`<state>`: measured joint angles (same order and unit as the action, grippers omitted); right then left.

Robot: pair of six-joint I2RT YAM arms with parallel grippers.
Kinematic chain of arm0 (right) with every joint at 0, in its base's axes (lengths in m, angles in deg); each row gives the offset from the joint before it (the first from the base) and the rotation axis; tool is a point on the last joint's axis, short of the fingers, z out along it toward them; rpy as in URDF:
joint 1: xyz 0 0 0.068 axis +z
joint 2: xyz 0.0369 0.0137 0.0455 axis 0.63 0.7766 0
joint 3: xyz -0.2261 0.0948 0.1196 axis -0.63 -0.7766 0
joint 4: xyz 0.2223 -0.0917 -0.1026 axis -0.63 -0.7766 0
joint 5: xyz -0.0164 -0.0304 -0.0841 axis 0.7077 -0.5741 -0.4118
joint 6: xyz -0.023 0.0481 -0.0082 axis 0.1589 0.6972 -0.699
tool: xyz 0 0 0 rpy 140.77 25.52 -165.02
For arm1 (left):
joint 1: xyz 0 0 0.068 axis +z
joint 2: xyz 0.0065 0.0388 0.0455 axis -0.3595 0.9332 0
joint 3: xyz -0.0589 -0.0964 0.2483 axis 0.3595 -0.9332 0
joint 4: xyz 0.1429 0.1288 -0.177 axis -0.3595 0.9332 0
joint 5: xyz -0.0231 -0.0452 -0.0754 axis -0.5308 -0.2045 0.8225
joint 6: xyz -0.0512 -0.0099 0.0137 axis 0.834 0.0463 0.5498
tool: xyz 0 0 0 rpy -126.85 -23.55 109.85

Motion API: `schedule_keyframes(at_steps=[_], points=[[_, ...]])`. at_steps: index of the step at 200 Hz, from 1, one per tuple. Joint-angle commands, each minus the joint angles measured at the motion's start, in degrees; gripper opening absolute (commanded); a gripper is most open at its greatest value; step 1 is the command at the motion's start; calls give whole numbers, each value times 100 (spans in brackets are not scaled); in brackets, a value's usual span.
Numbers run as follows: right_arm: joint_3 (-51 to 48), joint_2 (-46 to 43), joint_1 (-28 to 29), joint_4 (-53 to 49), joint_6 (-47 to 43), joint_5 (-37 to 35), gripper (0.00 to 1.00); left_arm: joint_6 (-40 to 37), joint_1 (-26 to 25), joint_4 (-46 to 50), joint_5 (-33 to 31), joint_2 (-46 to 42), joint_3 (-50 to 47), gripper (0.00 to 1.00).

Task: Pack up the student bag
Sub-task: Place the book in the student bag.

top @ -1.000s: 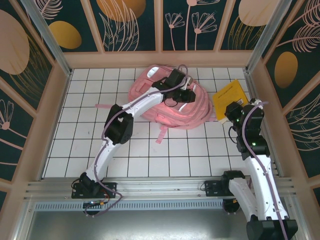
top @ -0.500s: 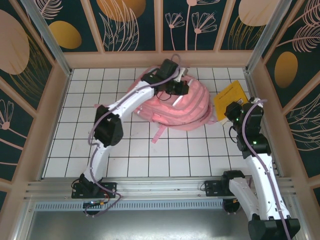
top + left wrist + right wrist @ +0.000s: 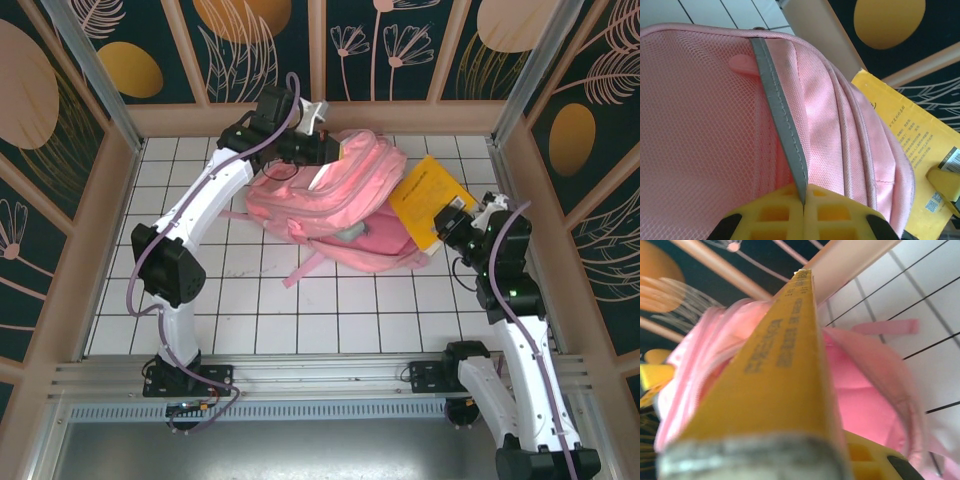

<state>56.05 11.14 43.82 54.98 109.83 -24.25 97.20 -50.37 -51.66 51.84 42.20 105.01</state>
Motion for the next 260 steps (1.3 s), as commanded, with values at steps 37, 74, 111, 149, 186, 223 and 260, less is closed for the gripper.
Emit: schedule_keyframes(at_steps=[37, 74, 111, 149, 186, 223, 260], points=[[-1201, -56, 51, 1930, 2547, 2195, 0, 342, 239, -1199, 1218, -777, -299, 0], [-1535, -93, 220, 2552, 2983, 2116, 0, 408, 266, -1318, 1303, -944, -371, 0], [-1410, 190, 580, 3191, 3275, 1858, 0, 382, 284, -1329, 1340, -1029, -519, 0], [-911, 652, 982, 3448, 3310, 1515, 0, 443, 296, -1424, 1436, -1050, -570, 0], [-668, 1556, 1221, 4087, 3377, 1021, 0, 452, 293, -1483, 1514, -1101, -651, 0], [-604, 2949, 1282, 4755, 2934, 667, 0, 587, 291, -1654, 1549, -1163, -632, 0], [-488, 4273, 1596, 5884, 2745, 862, 0, 662, 302, -1743, 1596, -1059, -531, 0]])
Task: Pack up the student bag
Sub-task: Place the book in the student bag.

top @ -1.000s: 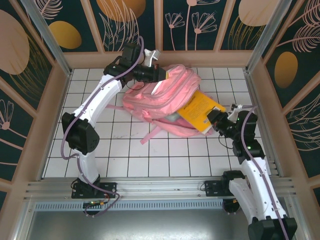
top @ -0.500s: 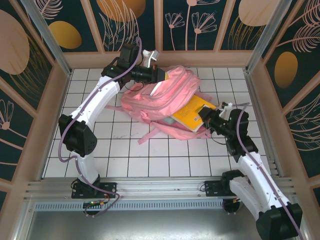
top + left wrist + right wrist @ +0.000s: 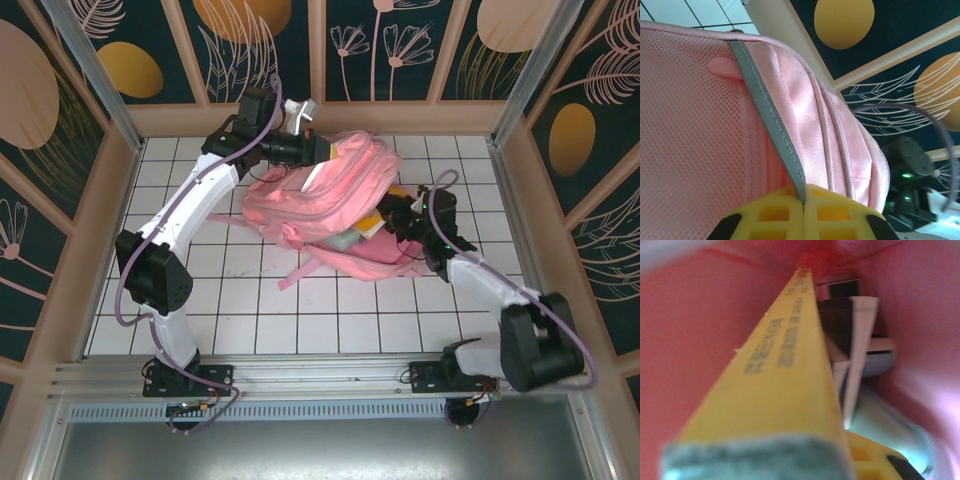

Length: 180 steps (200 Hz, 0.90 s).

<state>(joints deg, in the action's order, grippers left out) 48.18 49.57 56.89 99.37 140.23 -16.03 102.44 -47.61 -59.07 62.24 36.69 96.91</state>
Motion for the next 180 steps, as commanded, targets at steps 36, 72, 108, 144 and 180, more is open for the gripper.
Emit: schedule_keyframes(at_steps=[36, 72, 108, 144, 180], points=[[789, 1059, 875, 1545, -1182, -216, 5, 300, 27, -1169, 667, -316, 317, 0], [1535, 1761, 1315, 1204, -1258, -534, 14, 419, 27, -1280, 746, -221, 318, 0], [2119, 2664, 1633, 1258, -1094, -1125, 33, 477, 24, -1273, 703, -216, 316, 0], [1869, 2448, 1675, 1962, -1372, -985, 59, 342, 81, -1096, 570, -282, 208, 0], [1374, 1376, 1670, 1319, -2217, -1341, 76, 323, 288, -1053, 313, -449, -117, 0]])
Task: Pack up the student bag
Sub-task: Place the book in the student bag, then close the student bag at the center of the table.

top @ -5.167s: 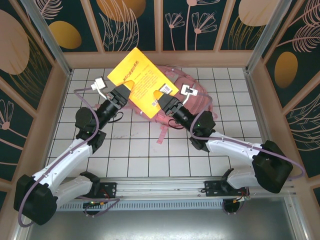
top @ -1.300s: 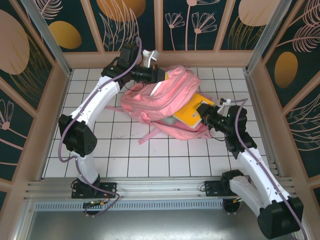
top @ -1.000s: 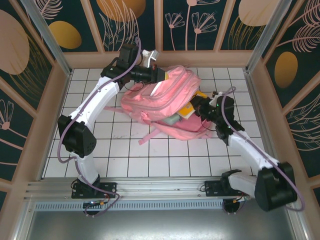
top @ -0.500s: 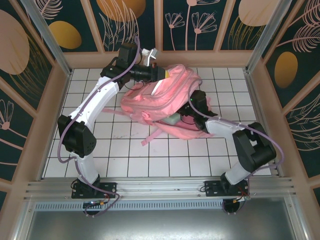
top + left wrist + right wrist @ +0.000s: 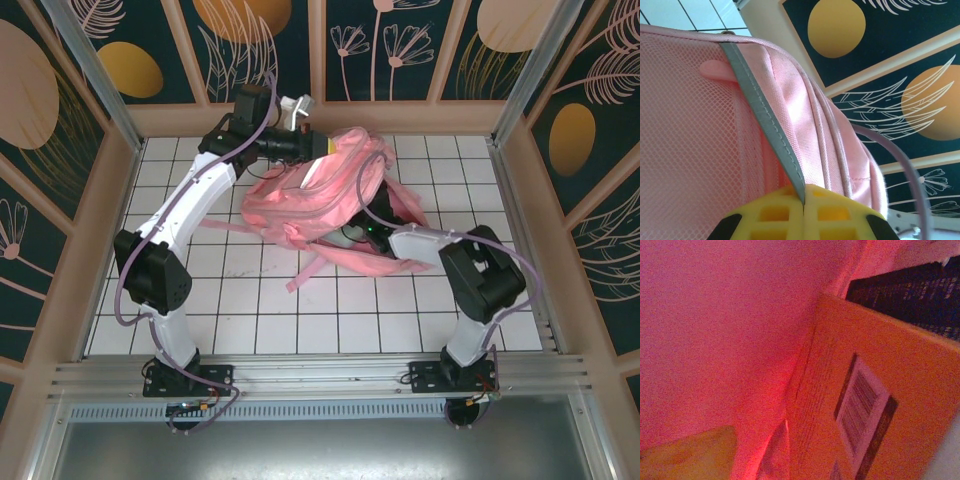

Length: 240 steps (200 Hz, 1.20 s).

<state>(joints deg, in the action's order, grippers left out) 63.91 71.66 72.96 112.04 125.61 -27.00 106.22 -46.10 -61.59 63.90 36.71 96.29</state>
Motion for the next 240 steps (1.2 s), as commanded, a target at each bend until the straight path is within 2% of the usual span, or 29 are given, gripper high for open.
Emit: schedule_keyframes(at_steps=[1, 25, 53, 93, 137, 144, 152, 174, 199, 217, 240], points=[[-215, -856, 63, 49, -767, -248, 76, -55, 143, -801, 140, -458, -63, 0], [-557, -1396, 48, -336, -1009, -475, 78, -55, 159, -792, 33, -474, -175, 0], [-1127, -2088, 33, -620, -1290, -611, 76, -231, 175, -572, -229, -577, -210, 0], [-1761, -3371, 28, -1706, -1738, -1350, 71, -167, 329, -764, -405, -1006, -816, 0], [-2234, -5121, -220, -2862, -1707, -2604, 65, -190, 352, -774, -653, -1298, -1382, 0], [-2245, -5283, -223, -3049, -1657, -2745, 64, -196, 336, -790, -693, -1324, -1497, 3], [-2247, -5419, -547, -3210, -1613, -2765, 62, -210, 293, -798, -770, -1350, -1623, 6], [-2243, -5515, -1292, -3473, -1362, -2528, 62, -459, -56, -625, -1036, -1307, -1837, 15], [-2187, -5194, -2053, -3390, -1167, -1927, 62, -762, -637, -306, -1489, -1074, -2004, 16], [-1995, -4667, -2197, -3402, -1180, -1968, 62, -668, -850, -525, -1590, -966, -2458, 17], [-1492, -3635, -2247, -3835, -1062, -2257, 62, -596, -871, -749, -1713, -1093, -2978, 33]])
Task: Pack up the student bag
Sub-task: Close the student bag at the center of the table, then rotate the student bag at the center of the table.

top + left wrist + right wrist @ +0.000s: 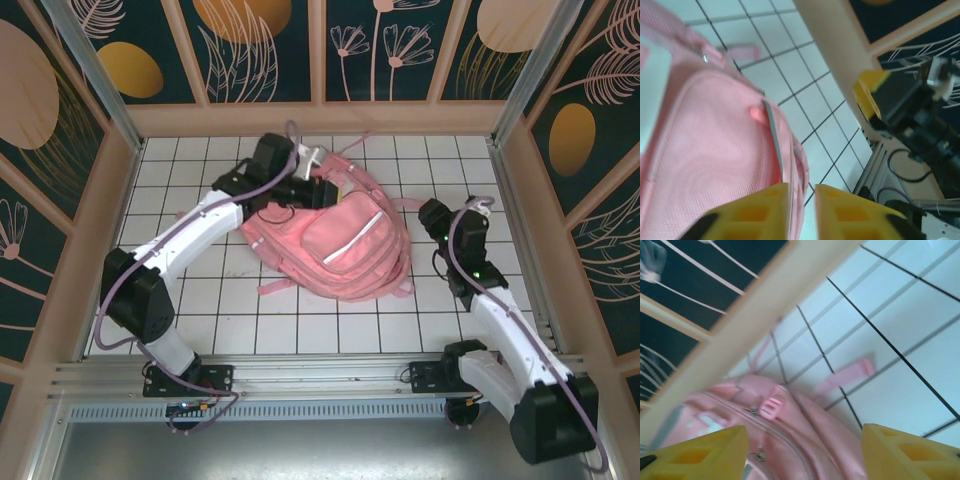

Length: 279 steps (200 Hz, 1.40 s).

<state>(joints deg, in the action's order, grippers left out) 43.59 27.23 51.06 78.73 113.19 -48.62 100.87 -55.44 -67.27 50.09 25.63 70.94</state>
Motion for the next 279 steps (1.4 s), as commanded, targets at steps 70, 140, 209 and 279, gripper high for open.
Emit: schedule_keyframes(at_steps=[70, 140, 209, 279], points=[[714, 2600, 282, -649, -9, 246, 58, 776, 801, 339, -1835, -1402, -1548, 70], [640, 3119, 871, -580, -484, 242, 55, 2152, 1542, 1002, -3224, -1855, -3003, 84], [251, 2924, 1221, -486, -711, 991, 53, 2329, 1675, 29, -2914, -522, -2759, 83], [62, 2356, 2273, -609, -623, 1436, 51, 1718, 1669, 276, -2614, 1168, -472, 84]])
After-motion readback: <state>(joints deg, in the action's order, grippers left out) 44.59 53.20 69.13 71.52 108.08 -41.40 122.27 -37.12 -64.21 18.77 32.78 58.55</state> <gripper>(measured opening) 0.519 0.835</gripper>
